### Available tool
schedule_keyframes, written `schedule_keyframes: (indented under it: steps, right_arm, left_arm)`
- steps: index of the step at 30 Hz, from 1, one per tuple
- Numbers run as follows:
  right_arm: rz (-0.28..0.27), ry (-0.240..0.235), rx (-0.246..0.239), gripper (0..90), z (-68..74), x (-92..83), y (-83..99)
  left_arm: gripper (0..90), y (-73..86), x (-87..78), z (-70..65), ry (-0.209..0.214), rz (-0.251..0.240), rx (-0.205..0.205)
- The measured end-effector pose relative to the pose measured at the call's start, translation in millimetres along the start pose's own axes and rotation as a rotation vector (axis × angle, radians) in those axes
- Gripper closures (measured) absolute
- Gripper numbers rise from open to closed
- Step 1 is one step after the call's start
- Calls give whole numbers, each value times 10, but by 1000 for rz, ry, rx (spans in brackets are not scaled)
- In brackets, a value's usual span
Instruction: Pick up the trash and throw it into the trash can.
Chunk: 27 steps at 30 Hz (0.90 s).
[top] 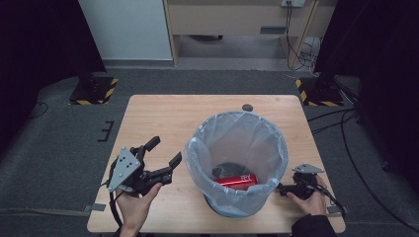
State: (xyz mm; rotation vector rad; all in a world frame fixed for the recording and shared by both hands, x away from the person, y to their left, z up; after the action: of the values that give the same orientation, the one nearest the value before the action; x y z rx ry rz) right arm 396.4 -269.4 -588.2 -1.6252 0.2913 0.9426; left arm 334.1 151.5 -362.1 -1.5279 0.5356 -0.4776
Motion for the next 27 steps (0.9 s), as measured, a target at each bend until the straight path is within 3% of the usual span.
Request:
schedule_keyframes:
  steps: [10, 18, 24, 27]
  right_arm:
    - [0, 0, 0, 4, 0, 0, 0]
    - [0, 0, 0, 4, 0, 0, 0]
    - [0, 0, 0, 4, 0, 0, 0]
    - [0, 0, 0, 4, 0, 0, 0]
  left_arm:
    - [173, 464, -116, 247, -65, 107, -20]
    - [170, 741, -146, 396, -103, 174, -32]
    - [164, 990, -184, 448, -113, 245, -36]
    - [159, 1225, -213, 501, -125, 311, -45]
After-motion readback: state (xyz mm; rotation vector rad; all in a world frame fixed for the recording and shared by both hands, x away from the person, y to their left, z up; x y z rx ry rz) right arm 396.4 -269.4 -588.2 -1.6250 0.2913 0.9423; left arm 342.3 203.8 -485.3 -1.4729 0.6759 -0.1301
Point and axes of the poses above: each handheld gripper's, and its own axes: x roughly forward along the jaws, y roughly out of its underside, z roughly to its left, the point moved 7 cm from there along x, roughly forward along the jaws
